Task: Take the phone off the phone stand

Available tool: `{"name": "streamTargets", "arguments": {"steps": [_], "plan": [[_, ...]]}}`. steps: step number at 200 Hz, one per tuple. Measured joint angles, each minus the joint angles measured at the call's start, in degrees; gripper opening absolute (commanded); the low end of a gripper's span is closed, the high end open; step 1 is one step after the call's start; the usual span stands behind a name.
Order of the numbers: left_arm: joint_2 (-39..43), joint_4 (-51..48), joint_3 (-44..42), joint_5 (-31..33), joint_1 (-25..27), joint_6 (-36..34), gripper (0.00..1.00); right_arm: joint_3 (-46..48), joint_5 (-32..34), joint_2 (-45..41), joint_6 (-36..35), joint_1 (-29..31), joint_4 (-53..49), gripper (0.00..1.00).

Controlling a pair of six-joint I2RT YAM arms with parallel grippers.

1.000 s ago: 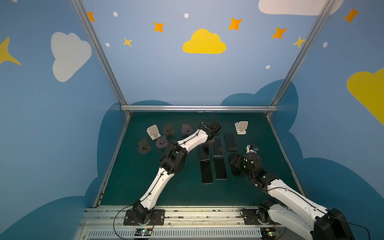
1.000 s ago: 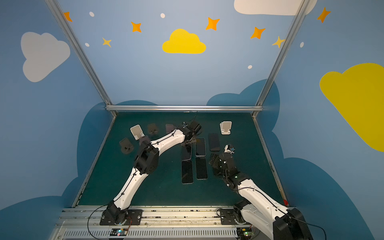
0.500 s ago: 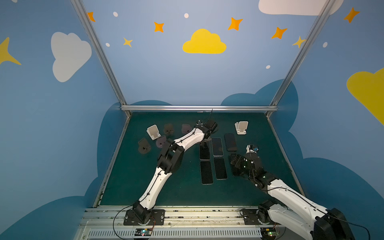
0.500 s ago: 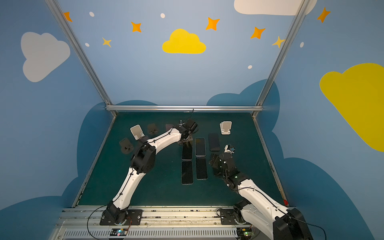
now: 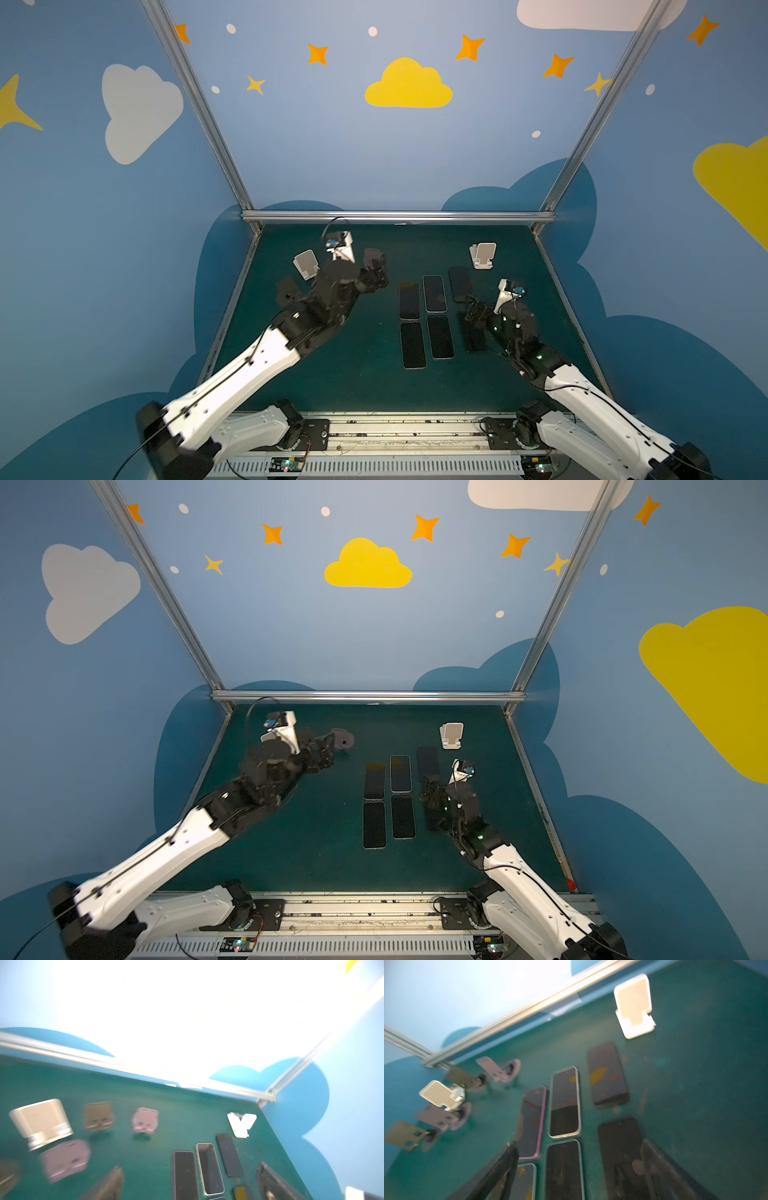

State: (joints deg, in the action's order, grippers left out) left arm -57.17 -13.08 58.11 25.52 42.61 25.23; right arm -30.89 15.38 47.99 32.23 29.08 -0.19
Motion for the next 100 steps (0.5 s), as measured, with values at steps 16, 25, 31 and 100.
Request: {"name": "streamTargets", "arguments": {"steps": [16, 25, 31, 100], "plan": [[6.60, -1.25, -5.33, 2.34, -0.11, 0.09, 1.00, -6.71, -0.22, 0.26, -1.14, 0.00, 0.00, 0.93], [9.33, -2.23, -8.09, 4.09, -0.11, 0.15, 1.00, -10.03, -0.31, 0.76, -2.73, 0.00, 0.61, 0.93], [10.97, -2.91, -9.57, 5.55, -0.11, 0.26, 1.00, -11.93, -0.52, 1.33, -4.37, 0.00, 0.90, 0.93], [26.16, 14.82, -38.49, 25.40, -5.75, -1.81, 1.00, -10.64, 1.29, 7.37, -21.51, -0.02, 5.29, 0.93]]}}
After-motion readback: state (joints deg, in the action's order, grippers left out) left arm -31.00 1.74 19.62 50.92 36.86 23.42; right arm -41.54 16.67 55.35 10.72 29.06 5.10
